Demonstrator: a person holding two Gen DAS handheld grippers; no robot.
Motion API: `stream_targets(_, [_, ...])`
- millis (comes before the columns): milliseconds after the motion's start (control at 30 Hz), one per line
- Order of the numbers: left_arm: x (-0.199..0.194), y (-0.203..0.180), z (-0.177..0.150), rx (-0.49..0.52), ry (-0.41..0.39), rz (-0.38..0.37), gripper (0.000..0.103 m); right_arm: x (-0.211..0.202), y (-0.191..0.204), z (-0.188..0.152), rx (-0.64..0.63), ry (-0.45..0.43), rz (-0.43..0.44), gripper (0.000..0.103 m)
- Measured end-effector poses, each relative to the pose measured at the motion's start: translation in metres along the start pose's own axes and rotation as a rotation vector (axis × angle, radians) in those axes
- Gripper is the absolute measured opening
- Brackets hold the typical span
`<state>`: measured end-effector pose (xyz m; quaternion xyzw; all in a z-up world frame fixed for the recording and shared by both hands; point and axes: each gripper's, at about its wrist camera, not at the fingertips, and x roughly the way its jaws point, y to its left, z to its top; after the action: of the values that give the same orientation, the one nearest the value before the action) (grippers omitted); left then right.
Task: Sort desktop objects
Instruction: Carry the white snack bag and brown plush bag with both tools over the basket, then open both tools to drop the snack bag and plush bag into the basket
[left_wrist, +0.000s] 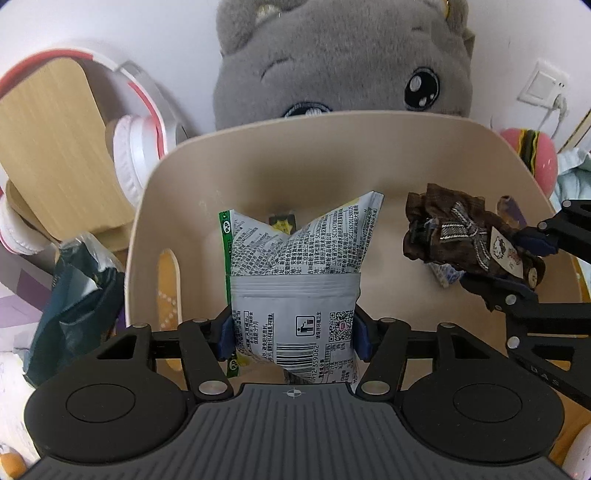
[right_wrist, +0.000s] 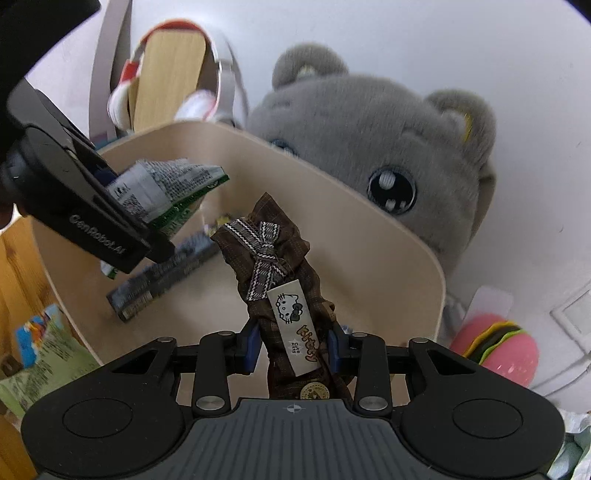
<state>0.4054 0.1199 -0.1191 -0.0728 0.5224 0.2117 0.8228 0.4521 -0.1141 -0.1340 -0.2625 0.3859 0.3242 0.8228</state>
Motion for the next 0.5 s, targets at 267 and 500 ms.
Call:
stream_targets(267, [-0.005,0.010,-0.004,-0.035,-0.009,0.012,0.071,0.009,0.002,-0.004,0.008,0.040,-0.019,0.056])
stream_targets(500, [-0.034,0.021,-0.003,-0.039,-0.063,-0.003,0.080,-0.014,0.006,0.000,0.019,-0.025,-0.040,0.093])
